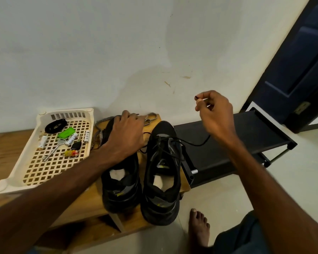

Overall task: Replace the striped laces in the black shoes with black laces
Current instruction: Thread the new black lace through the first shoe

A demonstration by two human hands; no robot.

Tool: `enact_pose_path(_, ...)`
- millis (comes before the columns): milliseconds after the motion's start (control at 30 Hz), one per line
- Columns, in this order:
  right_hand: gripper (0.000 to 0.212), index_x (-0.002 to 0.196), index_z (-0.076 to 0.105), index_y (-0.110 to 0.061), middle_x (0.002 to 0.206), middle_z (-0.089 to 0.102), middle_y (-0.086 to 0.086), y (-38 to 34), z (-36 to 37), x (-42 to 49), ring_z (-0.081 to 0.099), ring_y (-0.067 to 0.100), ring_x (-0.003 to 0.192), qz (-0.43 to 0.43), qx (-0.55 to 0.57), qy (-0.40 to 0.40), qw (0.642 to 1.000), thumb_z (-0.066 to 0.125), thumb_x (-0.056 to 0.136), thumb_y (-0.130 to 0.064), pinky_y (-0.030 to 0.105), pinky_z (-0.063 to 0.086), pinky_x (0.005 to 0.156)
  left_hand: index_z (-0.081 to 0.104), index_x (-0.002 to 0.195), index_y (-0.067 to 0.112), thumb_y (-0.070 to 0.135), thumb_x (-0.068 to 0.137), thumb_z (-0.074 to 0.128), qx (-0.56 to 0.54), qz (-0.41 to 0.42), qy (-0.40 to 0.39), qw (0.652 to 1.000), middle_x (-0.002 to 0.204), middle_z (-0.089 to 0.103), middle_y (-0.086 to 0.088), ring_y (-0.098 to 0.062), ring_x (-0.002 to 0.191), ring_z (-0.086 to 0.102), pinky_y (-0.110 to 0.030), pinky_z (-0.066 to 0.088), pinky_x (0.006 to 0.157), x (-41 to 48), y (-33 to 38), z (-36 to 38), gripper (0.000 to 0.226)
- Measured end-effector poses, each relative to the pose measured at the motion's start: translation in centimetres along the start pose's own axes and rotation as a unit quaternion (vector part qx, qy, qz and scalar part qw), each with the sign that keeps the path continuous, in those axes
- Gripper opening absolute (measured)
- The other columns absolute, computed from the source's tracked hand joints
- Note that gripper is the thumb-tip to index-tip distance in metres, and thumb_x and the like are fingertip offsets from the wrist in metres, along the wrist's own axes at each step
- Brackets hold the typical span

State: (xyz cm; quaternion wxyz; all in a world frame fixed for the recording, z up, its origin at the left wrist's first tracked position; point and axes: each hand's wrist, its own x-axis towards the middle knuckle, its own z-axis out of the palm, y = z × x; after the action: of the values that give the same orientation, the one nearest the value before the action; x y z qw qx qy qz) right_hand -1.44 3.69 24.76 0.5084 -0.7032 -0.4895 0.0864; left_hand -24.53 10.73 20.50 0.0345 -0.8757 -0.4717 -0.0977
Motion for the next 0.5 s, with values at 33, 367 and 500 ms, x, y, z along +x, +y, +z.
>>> enact_pose_path(33, 0.015, 0.108, 0.07, -0.023, 0.091, 0.072, -0.009, -0.2, 0.2, -0.1, 0.065, 0.006, 0.073, -0.029, -0.019, 0.016, 0.999, 0.058, 0.1, -0.018, 0.018, 0.051, 0.063, 0.062, 0.126, 0.016, 0.028, 0.094, 0.059, -0.019, 0.017, 0.017, 1.0, 0.123, 0.065, -0.005, -0.026, 0.12, 0.051, -0.043, 0.044, 0.099, 0.0, 0.2, 0.0, 0.034)
enact_pose_path(367, 0.008, 0.096, 0.078, -0.018, 0.088, 0.071, -0.011, -0.2, 4.2, -2.6, 0.06, -0.009, 0.072, -0.118, -0.161, -0.378, 0.904, 0.073, 0.093, -0.012, 0.006, 0.042, 0.063, 0.069, 0.103, 0.02, 0.018, 0.093, 0.062, -0.25, 0.008, -0.03, 0.968, 0.094, 0.07, 0.005, -0.013, 0.086, 0.065, -0.041, 0.057, 0.084, -0.9, 2.0, 0.4, 0.011)
enact_pose_path(500, 0.013, 0.096, 0.075, -0.021, 0.089, 0.073, -0.005, 0.0, 3.7, -1.8, 0.067, 0.002, 0.071, -0.079, -0.147, -0.358, 0.919, 0.069, 0.095, -0.009, 0.017, 0.052, 0.062, 0.073, 0.1, 0.021, 0.019, 0.095, 0.064, -0.263, 0.006, -0.065, 0.963, 0.092, 0.07, 0.008, -0.004, 0.082, 0.065, -0.037, 0.059, 0.084, -0.8, 1.3, 0.7, 0.01)
